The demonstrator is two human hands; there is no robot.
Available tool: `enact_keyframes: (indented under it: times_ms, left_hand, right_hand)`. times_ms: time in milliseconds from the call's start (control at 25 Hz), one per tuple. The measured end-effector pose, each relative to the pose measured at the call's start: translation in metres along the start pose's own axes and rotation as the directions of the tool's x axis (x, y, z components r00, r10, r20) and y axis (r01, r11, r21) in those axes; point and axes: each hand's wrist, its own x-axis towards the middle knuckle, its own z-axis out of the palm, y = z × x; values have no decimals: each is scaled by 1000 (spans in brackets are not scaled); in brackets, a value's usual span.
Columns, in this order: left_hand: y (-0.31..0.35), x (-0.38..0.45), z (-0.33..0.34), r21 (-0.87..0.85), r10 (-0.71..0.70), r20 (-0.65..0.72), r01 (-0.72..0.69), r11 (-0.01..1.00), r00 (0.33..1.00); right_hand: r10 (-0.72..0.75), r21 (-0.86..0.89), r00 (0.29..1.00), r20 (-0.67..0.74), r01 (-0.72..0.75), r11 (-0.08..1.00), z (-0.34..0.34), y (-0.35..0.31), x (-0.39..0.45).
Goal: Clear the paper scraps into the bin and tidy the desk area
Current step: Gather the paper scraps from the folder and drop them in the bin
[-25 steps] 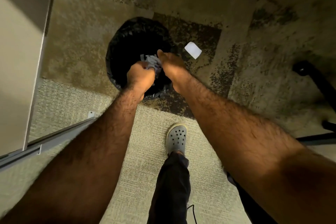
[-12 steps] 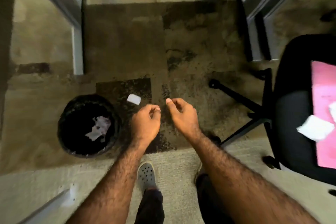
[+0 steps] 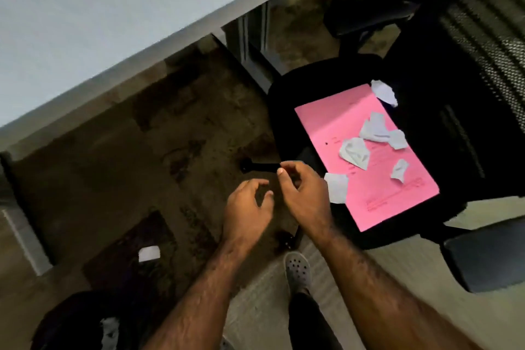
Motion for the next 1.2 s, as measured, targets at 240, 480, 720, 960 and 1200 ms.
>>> enact_keyframes:
  times_ms: [240, 480, 720, 960, 1200]
  left_hand:
    - [58, 37, 92, 200, 270, 399, -370, 907, 876]
    - [64, 65, 149, 397, 194, 718, -623, 674, 668]
    - [71, 79, 155, 419, 235, 728, -689, 592, 645]
    - [105, 113, 149, 286, 208, 546, -414, 864, 811]
    - [131, 131, 185, 400, 50, 613, -364, 841, 788]
  right_hand:
    - [283, -196, 912, -296, -348, 917, -92, 75, 57]
    - [559, -296, 742, -372, -665, 686, -136, 141, 90]
    - [515, -504, 785, -343, -617, 605, -140, 163, 110]
    - [348, -184, 850, -394, -444, 877, -150, 158, 137]
    - [281, -212, 959, -49, -285, 935, -146, 154, 181]
